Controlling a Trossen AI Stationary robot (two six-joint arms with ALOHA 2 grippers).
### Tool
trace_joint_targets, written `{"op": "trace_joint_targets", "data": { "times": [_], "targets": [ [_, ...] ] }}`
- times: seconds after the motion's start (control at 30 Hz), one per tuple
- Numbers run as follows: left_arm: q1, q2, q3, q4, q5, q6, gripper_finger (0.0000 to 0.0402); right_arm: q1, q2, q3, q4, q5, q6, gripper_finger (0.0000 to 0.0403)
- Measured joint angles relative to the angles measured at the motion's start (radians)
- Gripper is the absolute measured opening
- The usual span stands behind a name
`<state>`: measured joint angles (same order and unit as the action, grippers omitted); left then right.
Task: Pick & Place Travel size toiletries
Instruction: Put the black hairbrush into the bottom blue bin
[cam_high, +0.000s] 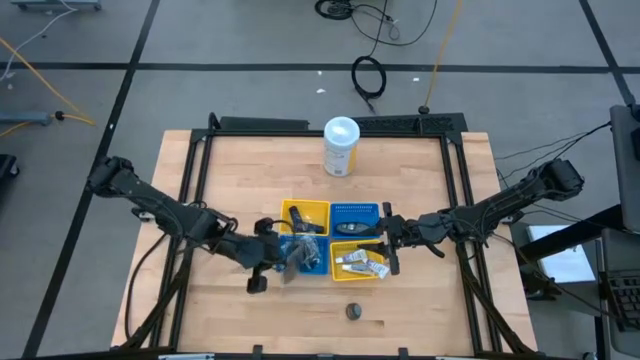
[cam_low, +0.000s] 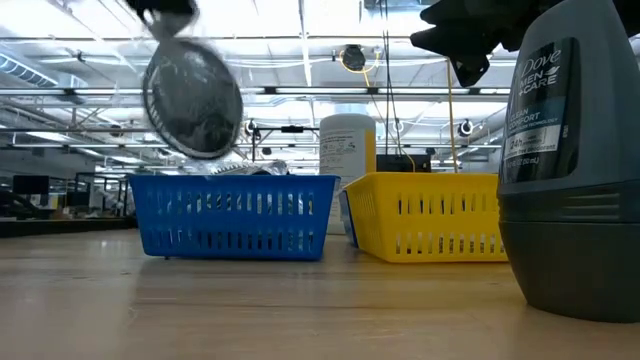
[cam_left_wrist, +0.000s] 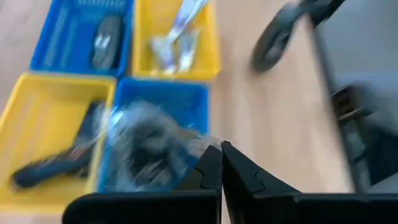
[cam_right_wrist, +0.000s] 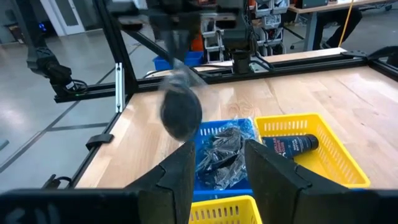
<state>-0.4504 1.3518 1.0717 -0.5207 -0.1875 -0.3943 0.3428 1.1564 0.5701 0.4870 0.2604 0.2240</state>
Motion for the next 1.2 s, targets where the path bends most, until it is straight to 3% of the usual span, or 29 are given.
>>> {"op": "trace_joint_targets", "data": {
  "times": [0.23,0.53,0.8,1.03,1.2],
  "targets": [
    [0.093,0.003,-0.001,-0.144,-0.013,0.019,0.0000,0.000,0.000,0.000,-0.007,0.000,0.000,0.0130],
    [0.159,0.001,-0.001,-0.150,-0.024,0.068,0.0000,0.000,0.000,0.000,-0.010,0.000,0.000,0.0130],
    [0.163,0.050,-0.001,-0.146,0.015,0.051,0.0000,0.000,0.000,0.000,-0.021,0.000,0.000,0.0130],
    [0.147,0.093,-0.002,-0.145,-0.016,0.025,0.0000,0.000,0.000,-0.016,-0.021,0.000,0.020,0.0130],
    [0.147,0.100,-0.002,-0.135,-0.032,-0.003,0.0016,0.000,0.000,-0.064,0.078,0.000,0.038,0.0130]
  ]
}}
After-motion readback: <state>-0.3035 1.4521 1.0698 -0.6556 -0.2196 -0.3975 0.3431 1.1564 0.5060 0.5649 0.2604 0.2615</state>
